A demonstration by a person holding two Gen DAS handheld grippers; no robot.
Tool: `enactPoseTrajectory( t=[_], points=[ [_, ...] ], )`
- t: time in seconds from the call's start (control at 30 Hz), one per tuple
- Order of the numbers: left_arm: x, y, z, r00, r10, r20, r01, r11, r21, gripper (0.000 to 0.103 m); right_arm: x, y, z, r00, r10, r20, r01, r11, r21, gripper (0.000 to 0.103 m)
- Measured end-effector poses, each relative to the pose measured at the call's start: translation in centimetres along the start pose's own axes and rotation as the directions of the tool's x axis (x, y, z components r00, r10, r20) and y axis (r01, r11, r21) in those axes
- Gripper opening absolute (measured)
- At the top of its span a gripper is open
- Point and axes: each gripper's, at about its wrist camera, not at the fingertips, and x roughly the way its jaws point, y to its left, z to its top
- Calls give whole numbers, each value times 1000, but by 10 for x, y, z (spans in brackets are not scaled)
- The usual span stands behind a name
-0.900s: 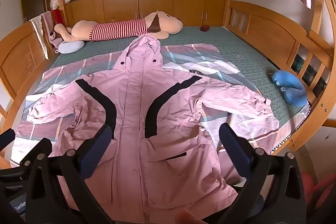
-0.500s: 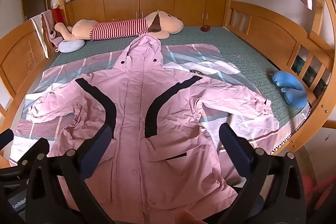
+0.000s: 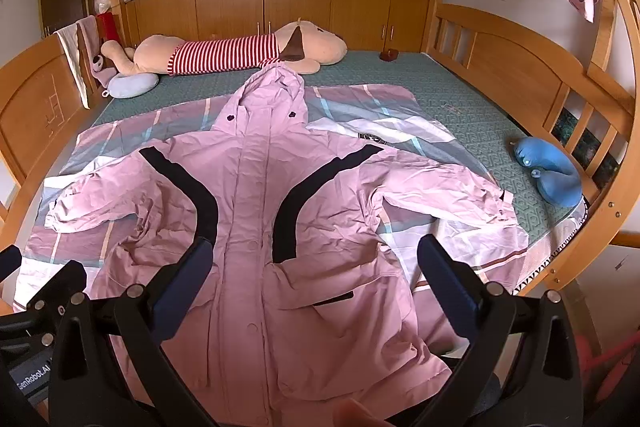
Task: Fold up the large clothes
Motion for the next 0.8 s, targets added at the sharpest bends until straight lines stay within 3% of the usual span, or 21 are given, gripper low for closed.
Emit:
enactPoseTrajectory(
  t=[0.8],
  points=[
    [7,5,-8,1000,-7,-10,7,1000,-5,101,6,8,-6,1000,5,-12,-5,1000,-21,102]
  ],
)
